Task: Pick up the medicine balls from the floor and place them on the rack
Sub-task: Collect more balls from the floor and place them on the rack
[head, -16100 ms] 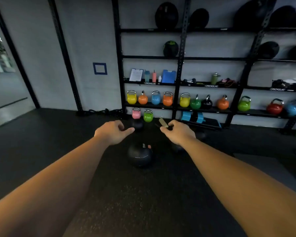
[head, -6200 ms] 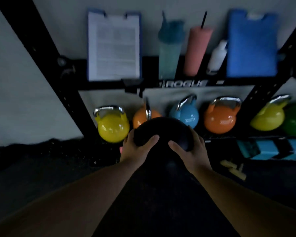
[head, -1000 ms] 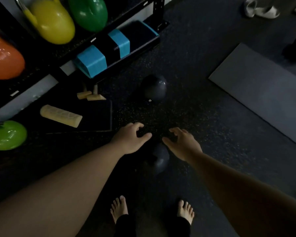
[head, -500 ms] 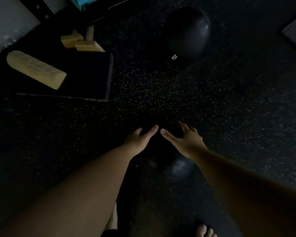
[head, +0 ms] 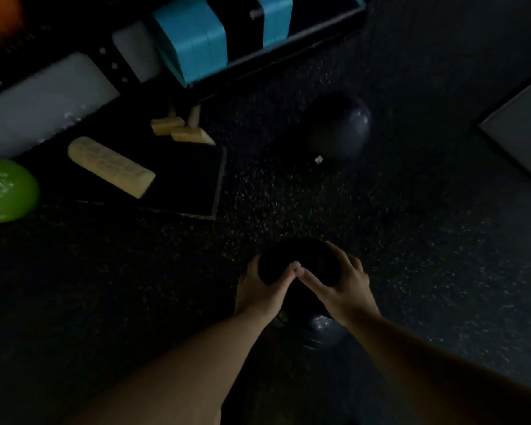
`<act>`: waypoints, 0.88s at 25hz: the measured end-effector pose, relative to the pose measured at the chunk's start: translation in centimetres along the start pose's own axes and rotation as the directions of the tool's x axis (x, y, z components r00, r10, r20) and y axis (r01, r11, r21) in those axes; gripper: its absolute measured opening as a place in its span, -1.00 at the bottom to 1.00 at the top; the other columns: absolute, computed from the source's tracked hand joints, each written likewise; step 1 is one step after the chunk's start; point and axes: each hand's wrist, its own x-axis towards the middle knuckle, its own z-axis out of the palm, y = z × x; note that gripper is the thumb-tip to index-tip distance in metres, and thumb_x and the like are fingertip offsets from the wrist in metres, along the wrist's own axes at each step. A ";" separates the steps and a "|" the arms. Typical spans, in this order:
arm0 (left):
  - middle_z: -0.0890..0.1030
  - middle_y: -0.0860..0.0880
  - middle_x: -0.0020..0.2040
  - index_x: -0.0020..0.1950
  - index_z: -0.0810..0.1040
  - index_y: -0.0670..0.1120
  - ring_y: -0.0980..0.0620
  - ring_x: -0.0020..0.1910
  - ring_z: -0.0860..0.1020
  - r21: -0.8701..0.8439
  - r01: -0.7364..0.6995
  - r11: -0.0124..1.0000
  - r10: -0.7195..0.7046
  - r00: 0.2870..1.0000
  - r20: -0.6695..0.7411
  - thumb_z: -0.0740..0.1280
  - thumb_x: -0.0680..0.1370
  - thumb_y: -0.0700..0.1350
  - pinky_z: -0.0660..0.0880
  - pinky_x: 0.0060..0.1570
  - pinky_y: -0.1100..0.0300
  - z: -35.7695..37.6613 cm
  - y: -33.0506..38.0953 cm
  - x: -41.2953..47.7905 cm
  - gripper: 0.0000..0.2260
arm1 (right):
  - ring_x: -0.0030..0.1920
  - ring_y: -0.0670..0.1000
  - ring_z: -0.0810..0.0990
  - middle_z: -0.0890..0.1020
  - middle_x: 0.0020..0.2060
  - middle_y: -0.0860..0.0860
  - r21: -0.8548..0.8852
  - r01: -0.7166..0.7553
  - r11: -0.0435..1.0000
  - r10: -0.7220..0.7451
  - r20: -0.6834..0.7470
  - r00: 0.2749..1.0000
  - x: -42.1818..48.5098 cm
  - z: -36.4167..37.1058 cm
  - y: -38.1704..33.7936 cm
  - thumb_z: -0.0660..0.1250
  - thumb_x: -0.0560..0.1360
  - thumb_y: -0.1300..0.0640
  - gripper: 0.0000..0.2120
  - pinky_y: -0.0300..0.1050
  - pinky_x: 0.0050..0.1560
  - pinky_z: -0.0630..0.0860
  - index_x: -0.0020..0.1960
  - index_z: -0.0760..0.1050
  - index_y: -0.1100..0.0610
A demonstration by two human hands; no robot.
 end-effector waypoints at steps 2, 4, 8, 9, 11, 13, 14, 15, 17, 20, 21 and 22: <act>0.38 -0.04 0.56 0.60 0.28 0.20 -0.13 0.47 0.43 -0.067 -0.078 0.995 0.076 0.996 -0.035 0.36 0.35 0.52 0.45 0.37 -0.05 -3.9 4.1 -3.2 -0.11 | 0.52 0.22 0.27 0.29 0.55 0.01 -0.005 0.073 0.997 -0.074 -0.011 0.997 -1.5 -3.5 -5.5 0.25 0.11 -0.76 0.16 0.31 0.37 0.49 0.61 0.16 -0.30; 0.40 -0.04 0.56 0.59 0.30 0.17 -0.12 0.47 0.43 -0.112 -0.176 0.978 0.166 0.982 -0.088 0.39 0.39 0.47 0.43 0.35 0.01 -8.9 9.6 -7.4 -0.17 | 0.52 0.21 0.27 0.28 0.55 0.01 -0.001 0.139 0.990 -0.139 -0.042 0.989 -3.7 -8.1 -12.3 0.26 0.11 -0.76 0.17 0.33 0.36 0.50 0.62 0.16 -0.29; 0.30 -0.05 0.62 0.64 0.24 0.13 -0.13 0.55 0.35 -0.143 -0.363 0.921 0.329 0.919 -0.215 0.38 0.41 0.46 0.37 0.36 0.01 -19.7 21.1 -16.6 -0.12 | 0.53 0.21 0.27 0.29 0.54 0.02 0.000 0.318 0.948 -0.315 -0.143 0.938 -9.8 -17.7 -27.2 0.28 0.15 -0.74 0.14 0.31 0.39 0.48 0.62 0.17 -0.27; 0.30 -0.05 0.63 0.65 0.22 0.13 -0.14 0.55 0.35 -0.150 -0.406 0.901 0.366 0.900 -0.237 0.37 0.38 0.50 0.38 0.38 -0.01 -22.3 23.5 -18.9 -0.07 | 0.53 0.22 0.28 0.29 0.54 0.03 0.000 0.369 0.929 -0.363 -0.174 0.915 -11.4 -19.7 -30.6 0.30 0.16 -0.72 0.12 0.30 0.39 0.48 0.61 0.17 -0.27; 0.40 -0.04 0.58 0.62 0.29 0.12 -0.12 0.51 0.41 -0.157 -0.504 0.849 0.443 0.842 -0.307 0.31 0.27 0.59 0.43 0.39 -0.03 -28.4 28.6 -24.8 0.01 | 0.52 0.24 0.29 0.32 0.53 0.05 0.005 0.475 0.880 -0.459 -0.252 0.852 -15.9 -24.3 -38.3 0.34 0.19 -0.67 0.09 0.26 0.41 0.45 0.61 0.21 -0.26; 0.59 -0.01 0.39 0.48 0.46 0.12 -0.07 0.37 0.55 -0.152 -0.638 0.754 0.537 0.734 -0.415 0.28 0.20 0.59 0.50 0.23 0.06 -34.3 33.1 -30.8 -0.05 | 0.53 0.25 0.27 0.34 0.52 0.07 -0.003 0.577 0.817 -0.547 -0.324 0.772 -21.4 -28.6 -45.8 0.37 0.21 -0.64 0.06 0.21 0.43 0.39 0.60 0.25 -0.24; 0.64 0.02 0.29 0.40 0.52 0.11 -0.04 0.29 0.60 -0.141 -0.693 0.707 0.569 0.676 -0.467 0.28 0.21 0.58 0.50 0.14 0.11 -37.4 35.0 -34.0 -0.12 | 0.52 0.26 0.28 0.34 0.52 0.08 -0.018 0.624 0.781 -0.591 -0.345 0.729 -24.2 -30.6 -49.4 0.38 0.23 -0.62 0.05 0.20 0.44 0.38 0.60 0.25 -0.23; 0.66 0.03 0.24 0.36 0.55 0.10 -0.02 0.25 0.62 -0.128 -0.731 0.671 0.587 0.628 -0.512 0.31 0.24 0.57 0.49 0.11 0.14 -40.4 36.7 -37.1 -0.16 | 0.52 0.27 0.28 0.34 0.51 0.09 -0.032 0.665 0.746 -0.630 -0.357 0.690 -27.2 -32.4 -53.0 0.39 0.25 -0.61 0.02 0.20 0.44 0.38 0.60 0.25 -0.22; 0.67 0.02 0.22 0.33 0.57 0.09 -0.01 0.22 0.62 -0.098 -0.776 0.623 0.595 0.552 -0.585 0.34 0.28 0.54 0.50 0.13 0.13 -45.9 39.1 -43.1 -0.23 | 0.50 0.29 0.32 0.35 0.49 0.11 -0.070 0.737 0.672 -0.703 -0.371 0.607 -32.1 -35.0 -59.1 0.35 0.26 -0.62 0.00 0.21 0.44 0.41 0.59 0.25 -0.23; 0.69 0.04 0.13 0.23 0.60 0.10 0.03 0.13 0.64 -0.034 -0.855 0.518 0.597 0.390 -0.701 0.33 0.21 0.55 0.54 0.12 0.12 -55.0 40.6 -53.1 -0.24 | 0.47 0.33 0.36 0.37 0.47 0.13 -0.091 0.845 0.527 -0.800 -0.389 0.457 -41.1 -37.4 -68.1 0.35 0.28 -0.61 -0.04 0.20 0.44 0.41 0.57 0.25 -0.26; 0.70 0.05 0.12 0.22 0.61 0.10 0.04 0.13 0.65 -0.007 -0.878 0.478 0.588 0.326 -0.740 0.34 0.19 0.55 0.56 0.13 0.11 -57.9 40.5 -56.5 -0.24 | 0.48 0.33 0.35 0.37 0.48 0.12 -0.076 0.876 0.476 -0.823 -0.389 0.414 -44.3 -37.5 -70.7 0.38 0.30 -0.58 -0.06 0.20 0.45 0.40 0.58 0.24 -0.26; 0.69 0.06 0.13 0.24 0.61 0.11 0.06 0.14 0.64 0.026 -0.891 0.453 0.573 0.270 -0.774 0.35 0.18 0.56 0.56 0.16 0.10 -60.7 40.1 -59.4 -0.22 | 0.49 0.32 0.34 0.35 0.49 0.11 -0.060 0.901 0.429 -0.843 -0.386 0.375 -47.3 -37.4 -73.1 0.40 0.34 -0.54 -0.08 0.19 0.45 0.38 0.59 0.23 -0.25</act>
